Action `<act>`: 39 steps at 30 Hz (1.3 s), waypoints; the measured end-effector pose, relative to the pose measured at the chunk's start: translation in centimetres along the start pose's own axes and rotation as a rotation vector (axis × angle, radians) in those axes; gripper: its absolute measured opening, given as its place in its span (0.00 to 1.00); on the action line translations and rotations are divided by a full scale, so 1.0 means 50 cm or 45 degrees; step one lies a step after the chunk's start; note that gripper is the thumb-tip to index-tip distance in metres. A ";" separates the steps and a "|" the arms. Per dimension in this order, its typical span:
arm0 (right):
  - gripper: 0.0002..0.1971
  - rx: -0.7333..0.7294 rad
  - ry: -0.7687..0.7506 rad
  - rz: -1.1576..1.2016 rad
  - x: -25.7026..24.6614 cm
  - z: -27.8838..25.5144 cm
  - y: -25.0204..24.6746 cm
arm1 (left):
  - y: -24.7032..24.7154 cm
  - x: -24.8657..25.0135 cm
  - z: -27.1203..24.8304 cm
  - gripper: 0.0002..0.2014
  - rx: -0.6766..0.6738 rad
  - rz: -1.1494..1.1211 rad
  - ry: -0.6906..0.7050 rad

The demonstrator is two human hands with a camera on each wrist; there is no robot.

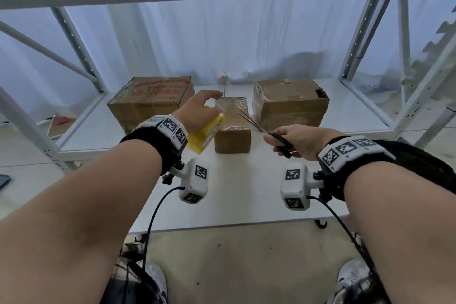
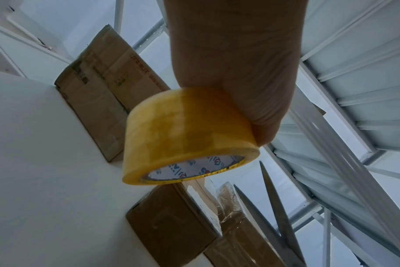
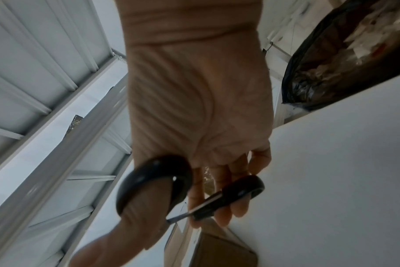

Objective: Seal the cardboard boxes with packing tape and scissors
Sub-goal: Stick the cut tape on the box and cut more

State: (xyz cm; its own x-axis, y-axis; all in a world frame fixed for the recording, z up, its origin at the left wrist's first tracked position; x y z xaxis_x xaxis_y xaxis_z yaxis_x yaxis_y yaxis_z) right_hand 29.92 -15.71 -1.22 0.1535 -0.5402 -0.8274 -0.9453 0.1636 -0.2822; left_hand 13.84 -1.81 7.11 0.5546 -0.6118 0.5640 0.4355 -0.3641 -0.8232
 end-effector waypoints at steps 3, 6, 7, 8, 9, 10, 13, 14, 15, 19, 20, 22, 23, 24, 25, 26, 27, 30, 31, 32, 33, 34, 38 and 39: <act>0.23 -0.053 -0.073 0.044 -0.015 0.017 0.022 | -0.001 -0.011 0.007 0.22 -0.024 0.018 -0.012; 0.27 -0.087 -0.086 0.037 -0.016 0.021 0.032 | -0.001 -0.016 0.010 0.22 -0.031 0.022 -0.029; 0.28 -0.099 -0.088 0.033 -0.013 0.023 0.034 | 0.001 -0.016 0.010 0.22 -0.032 0.026 -0.025; 0.28 -0.104 -0.092 0.036 -0.010 0.025 0.032 | 0.003 -0.015 0.010 0.22 -0.037 0.029 -0.018; 0.28 -0.110 -0.095 0.042 -0.008 0.028 0.030 | 0.005 -0.014 0.010 0.21 -0.044 0.023 -0.013; 0.28 -0.115 -0.099 0.051 -0.007 0.030 0.028 | 0.008 -0.014 0.011 0.21 -0.056 0.010 -0.015; 0.29 -0.112 -0.121 0.050 -0.006 0.035 0.021 | 0.019 -0.011 0.013 0.21 -0.101 -0.027 -0.011; 0.29 -0.108 -0.133 0.047 -0.007 0.035 0.020 | 0.023 -0.009 0.014 0.21 -0.122 -0.036 -0.003; 0.28 -0.104 -0.148 0.053 -0.008 0.035 0.020 | 0.027 -0.006 0.014 0.21 -0.141 -0.040 0.008; 0.29 -0.086 -0.213 0.098 -0.019 0.030 0.019 | 0.039 0.001 0.014 0.21 -0.175 -0.039 0.031; 0.30 -0.084 -0.229 0.104 -0.021 0.030 0.017 | 0.042 0.002 0.014 0.20 -0.181 -0.043 0.035; 0.29 -0.075 -0.265 0.117 -0.025 0.031 0.014 | 0.046 0.002 0.014 0.20 -0.189 -0.037 0.037; 0.29 -0.069 -0.280 0.124 -0.027 0.031 0.013 | 0.046 0.001 0.015 0.20 -0.189 -0.030 0.037; 0.29 -0.069 -0.294 0.132 -0.030 0.029 0.013 | 0.047 0.001 0.015 0.20 -0.188 -0.023 0.040; 0.28 -0.076 -0.306 0.146 -0.033 0.026 0.015 | 0.047 0.001 0.015 0.20 -0.187 -0.019 0.046; 0.26 -0.090 -0.316 0.166 -0.037 0.023 0.017 | 0.047 0.002 0.015 0.20 -0.188 -0.014 0.054; 0.24 -0.104 -0.323 0.181 -0.040 0.019 0.019 | 0.047 0.003 0.015 0.20 -0.190 -0.007 0.060; 0.22 -0.123 -0.334 0.181 -0.045 0.015 0.022 | 0.049 0.001 0.015 0.20 -0.195 0.002 0.060; 0.22 -0.123 -0.332 0.178 -0.045 0.015 0.023 | 0.049 0.000 0.015 0.20 -0.198 0.000 0.056; 0.22 -0.122 -0.329 0.175 -0.045 0.016 0.022 | 0.050 -0.001 0.015 0.20 -0.203 -0.003 0.053; 0.22 -0.120 -0.327 0.170 -0.046 0.017 0.021 | 0.051 -0.002 0.015 0.20 -0.211 -0.006 0.052; 0.22 -0.118 -0.328 0.162 -0.046 0.017 0.020 | 0.052 -0.002 0.015 0.20 -0.219 -0.006 0.056; 0.22 -0.109 -0.332 0.139 -0.048 0.019 0.016 | 0.052 -0.001 0.014 0.20 -0.233 0.017 0.075; 0.21 -0.109 -0.333 0.136 -0.049 0.019 0.015 | 0.052 0.000 0.014 0.21 -0.234 0.020 0.075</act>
State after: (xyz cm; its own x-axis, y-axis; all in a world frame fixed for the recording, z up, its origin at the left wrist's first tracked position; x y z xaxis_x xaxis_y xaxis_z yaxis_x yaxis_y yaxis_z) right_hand 29.09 -13.50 0.12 0.1105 -0.2905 -0.9505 -0.9792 0.1321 -0.1542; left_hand 15.46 -2.24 5.02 0.5156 -0.6566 0.5505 0.2871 -0.4730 -0.8330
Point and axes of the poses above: each hand's wrist, its own z-axis towards the middle knuckle, its own y-axis out of the palm, x = y × z, the point moved 8 cm from there along z, towards the middle knuckle, and after that the axes turned 12 degrees about z, right-handed, at the moved point
